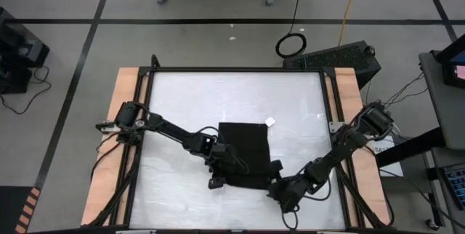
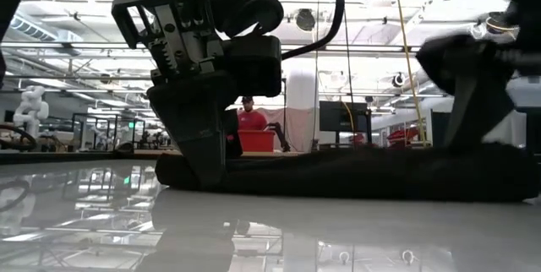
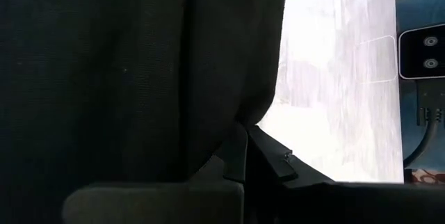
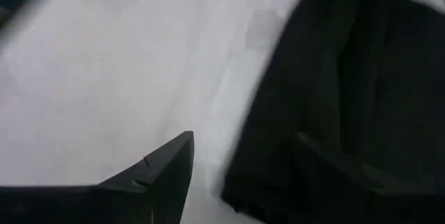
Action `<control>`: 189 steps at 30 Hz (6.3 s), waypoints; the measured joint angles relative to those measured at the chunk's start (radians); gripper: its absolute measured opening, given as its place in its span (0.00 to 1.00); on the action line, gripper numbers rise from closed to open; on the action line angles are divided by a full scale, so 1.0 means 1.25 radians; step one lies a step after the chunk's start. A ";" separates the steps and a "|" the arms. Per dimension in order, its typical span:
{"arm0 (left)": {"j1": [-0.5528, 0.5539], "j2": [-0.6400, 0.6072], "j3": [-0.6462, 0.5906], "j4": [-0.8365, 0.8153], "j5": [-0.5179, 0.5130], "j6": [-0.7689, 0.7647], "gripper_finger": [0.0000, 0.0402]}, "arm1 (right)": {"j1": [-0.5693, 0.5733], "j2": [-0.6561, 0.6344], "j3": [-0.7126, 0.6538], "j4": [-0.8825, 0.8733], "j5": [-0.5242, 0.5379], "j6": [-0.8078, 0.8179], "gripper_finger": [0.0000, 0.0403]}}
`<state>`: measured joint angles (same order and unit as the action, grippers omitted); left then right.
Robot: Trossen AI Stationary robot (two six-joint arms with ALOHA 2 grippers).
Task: Roll towel
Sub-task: Roll the black towel
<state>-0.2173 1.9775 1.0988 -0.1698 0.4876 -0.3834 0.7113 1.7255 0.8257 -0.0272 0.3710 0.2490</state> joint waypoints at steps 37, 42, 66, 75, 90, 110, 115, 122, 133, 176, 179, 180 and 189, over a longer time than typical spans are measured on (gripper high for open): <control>-0.009 0.000 0.001 0.110 0.306 -0.186 0.01 | -0.050 -0.044 -0.001 0.038 -0.254 0.709 0.03; -0.009 0.000 0.001 0.115 0.306 -0.212 0.02 | -0.068 -0.033 -0.016 0.063 -0.312 0.820 0.03; -0.051 -0.060 0.016 0.162 0.208 -0.098 0.42 | -0.091 -0.033 -0.030 0.097 -0.387 0.917 0.03; -0.180 -0.140 0.016 0.078 -0.144 0.160 0.42 | -0.107 -0.033 -0.029 0.103 -0.388 0.916 0.03; -0.283 -0.064 0.016 0.043 -0.440 0.248 0.75 | -0.109 -0.033 -0.028 0.103 -0.384 0.908 0.03; -0.254 -0.015 0.018 0.023 -0.401 0.162 0.04 | -0.105 -0.034 -0.027 0.110 -0.389 0.881 0.04; -0.210 -0.014 0.018 0.026 -0.227 0.087 0.03 | -0.093 -0.034 -0.026 0.110 -0.395 0.884 0.04; -0.123 -0.012 0.009 0.007 -0.032 -0.101 0.02 | -0.082 -0.034 -0.026 0.102 -0.378 0.945 0.04; -0.051 -0.011 0.005 0.014 0.109 -0.206 0.02 | -0.085 -0.034 -0.026 0.063 -0.375 0.946 0.13; -0.009 -0.012 0.005 0.017 0.217 -0.199 0.02 | 0.076 0.038 0.031 -0.021 0.073 0.150 0.69; -0.009 -0.012 0.005 0.017 0.218 -0.190 0.02 | 0.070 0.056 0.031 -0.025 0.085 0.144 0.65; -0.009 -0.012 0.005 0.017 0.219 -0.189 0.02 | 0.067 0.061 0.031 -0.025 0.083 0.144 0.64; -0.010 -0.012 0.005 0.017 0.229 -0.163 0.02 | 0.035 0.095 0.034 -0.013 0.080 0.214 0.34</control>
<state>-0.2295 1.9621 1.1053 -0.1488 0.7742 -0.5867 0.7555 1.8446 0.8688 -0.0437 0.4708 0.5170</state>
